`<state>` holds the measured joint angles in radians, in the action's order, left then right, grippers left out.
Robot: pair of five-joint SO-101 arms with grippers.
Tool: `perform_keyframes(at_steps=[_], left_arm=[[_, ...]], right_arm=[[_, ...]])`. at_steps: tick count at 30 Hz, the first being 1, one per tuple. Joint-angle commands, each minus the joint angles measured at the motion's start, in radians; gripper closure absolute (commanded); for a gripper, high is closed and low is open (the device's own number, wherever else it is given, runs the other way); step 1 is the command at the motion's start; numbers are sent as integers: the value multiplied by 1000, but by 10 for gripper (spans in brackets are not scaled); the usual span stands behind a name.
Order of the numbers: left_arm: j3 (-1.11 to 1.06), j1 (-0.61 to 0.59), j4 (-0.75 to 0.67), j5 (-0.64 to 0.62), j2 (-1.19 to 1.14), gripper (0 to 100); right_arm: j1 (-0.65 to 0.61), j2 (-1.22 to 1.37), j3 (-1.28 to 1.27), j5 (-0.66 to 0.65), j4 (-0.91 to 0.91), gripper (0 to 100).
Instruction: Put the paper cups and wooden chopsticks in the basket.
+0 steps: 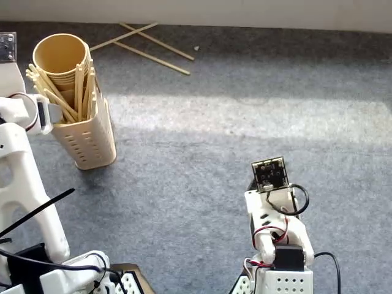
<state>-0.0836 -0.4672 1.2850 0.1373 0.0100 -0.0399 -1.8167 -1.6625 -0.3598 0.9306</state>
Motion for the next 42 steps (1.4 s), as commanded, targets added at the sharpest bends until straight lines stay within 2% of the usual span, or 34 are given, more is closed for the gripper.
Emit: perform_keyframes(at_steps=[1, 3, 8, 15, 19, 28, 33, 37, 42], left_arm=[[-10, 71, 5, 9, -128, 864], [35, 90, 14, 9, -168, 999], [111, 119, 14, 48, -217, 995], [208, 120, 23, 31, -219, 997], [340, 173, 141, 14, -222, 998], [644, 386, 351, -46, -225, 998], [757, 467, 427, -83, -220, 998], [789, 463, 442, -95, -228, 998], [713, 332, 388, -89, -231, 998]], right_arm=[[-10, -15, -131, -20, -21, 978], [-10, -15, -131, -20, -21, 978], [-10, -15, -131, -18, -21, 978], [-10, -15, -131, -15, -21, 978], [-10, -15, -131, -14, -21, 978], [-10, -15, -133, -14, -21, 978], [-10, -15, -133, -14, -21, 978], [-10, -15, -133, -14, -21, 978], [-10, -15, -134, -14, -19, 978]])
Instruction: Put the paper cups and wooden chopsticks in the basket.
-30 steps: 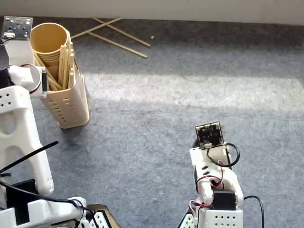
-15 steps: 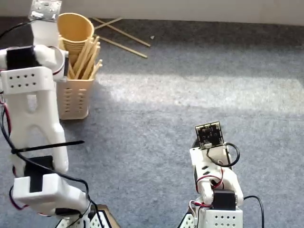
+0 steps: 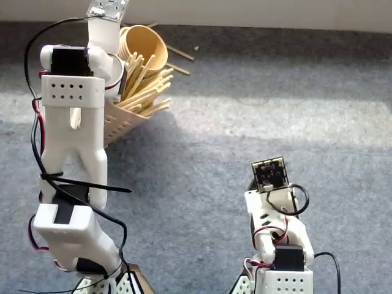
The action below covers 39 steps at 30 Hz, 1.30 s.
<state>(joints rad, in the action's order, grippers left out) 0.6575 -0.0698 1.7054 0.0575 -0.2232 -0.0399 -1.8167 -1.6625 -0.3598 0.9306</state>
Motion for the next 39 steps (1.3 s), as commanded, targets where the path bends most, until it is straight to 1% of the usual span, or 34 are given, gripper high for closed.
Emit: perform_keyframes(at_steps=[1, 4, 8, 11, 16, 19, 22, 24, 27, 28, 31, 35, 36, 38, 39], left_arm=[[-42, -101, -48, 0, 2, 998], [-85, -165, -66, 44, 2, 998], [-180, -205, -86, 103, 2, 997], [-317, -236, -161, 106, 2, 996], [-564, -248, -345, 144, 2, 995], [-651, -245, -428, 143, 2, 995], [-704, -246, -479, 143, 2, 994], [-730, -246, -508, 141, 2, 955], [-769, -246, -539, 143, 2, 838], [-782, -246, -554, 143, 2, 822], [-814, -245, -600, 144, 2, 838], [-837, -240, -606, 144, 2, 860], [-839, -243, -608, 146, 2, 889], [-832, -248, -617, 147, 2, 1000], [-831, -248, -624, 147, 4, 987]], right_arm=[[-10, -15, -134, -14, -19, 978], [-10, -15, -134, -14, -19, 978], [-10, -15, -134, -14, -19, 978], [-10, -15, -134, -14, -19, 978], [-10, -15, -134, -14, -19, 978], [-10, -15, -134, -14, -19, 978], [-10, -15, -134, -14, -19, 978], [-10, -15, -134, -14, -19, 978], [-10, -15, -134, -14, -19, 978], [-10, -15, -134, -14, -19, 978], [-10, -15, -134, -14, -19, 978], [-10, -15, -134, -14, -19, 978], [-10, -15, -134, -14, -19, 978], [-10, -15, -134, -14, -19, 978], [-10, -15, -134, -14, -19, 978]])
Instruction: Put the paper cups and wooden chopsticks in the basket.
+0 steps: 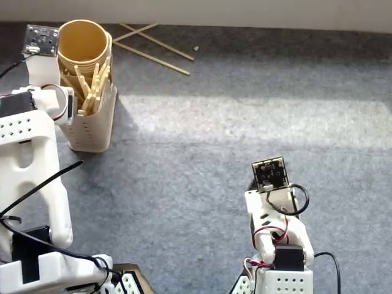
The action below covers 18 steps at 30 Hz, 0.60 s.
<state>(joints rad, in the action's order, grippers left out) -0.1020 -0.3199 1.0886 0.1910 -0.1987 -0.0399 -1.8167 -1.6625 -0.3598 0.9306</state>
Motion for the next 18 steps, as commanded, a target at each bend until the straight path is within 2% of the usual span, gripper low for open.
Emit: perform_keyframes(at_steps=[1, 5, 14, 18], left_arm=[[-65, 4, -11, 14, -18, 996], [36, 18, 38, 6, -16, 996], [486, 150, 454, -41, -21, 997], [616, 174, 552, -51, -22, 997]], right_arm=[[-10, -15, -134, -14, -19, 978], [-10, -15, -134, -14, -19, 978], [-10, -15, -134, -14, -19, 978], [-10, -15, -134, -14, -19, 978]])
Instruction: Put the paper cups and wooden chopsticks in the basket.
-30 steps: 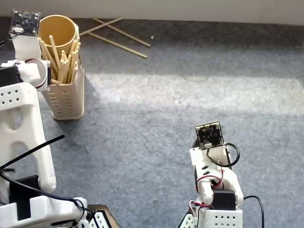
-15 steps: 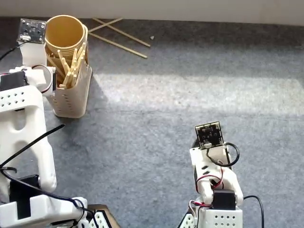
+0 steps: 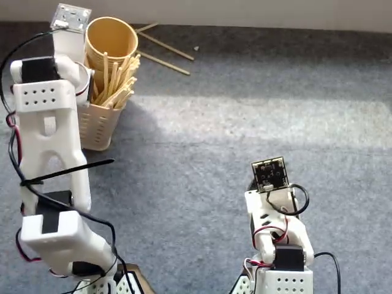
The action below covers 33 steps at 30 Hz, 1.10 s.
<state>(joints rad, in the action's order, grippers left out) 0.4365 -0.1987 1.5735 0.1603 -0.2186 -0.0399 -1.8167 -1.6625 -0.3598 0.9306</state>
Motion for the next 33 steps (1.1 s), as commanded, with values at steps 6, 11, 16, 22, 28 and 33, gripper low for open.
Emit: perform_keyframes(at_steps=[6, 11, 16, 22, 28, 33], left_arm=[[93, 18, 78, -43, -15, 997], [139, -10, 81, -43, -18, 997], [275, -19, 160, -44, -12, 997], [320, -19, 186, -84, -4, 997], [306, 51, 189, -87, -4, 997], [314, 222, 184, -83, 44, 997]], right_arm=[[-10, -15, -134, -14, -19, 978], [-10, -15, -134, -14, -19, 978], [-12, -15, -134, -14, -19, 978], [-12, -15, -134, -14, -19, 978], [-12, -15, -134, -14, -19, 978], [-12, -15, -134, -14, -19, 978]])
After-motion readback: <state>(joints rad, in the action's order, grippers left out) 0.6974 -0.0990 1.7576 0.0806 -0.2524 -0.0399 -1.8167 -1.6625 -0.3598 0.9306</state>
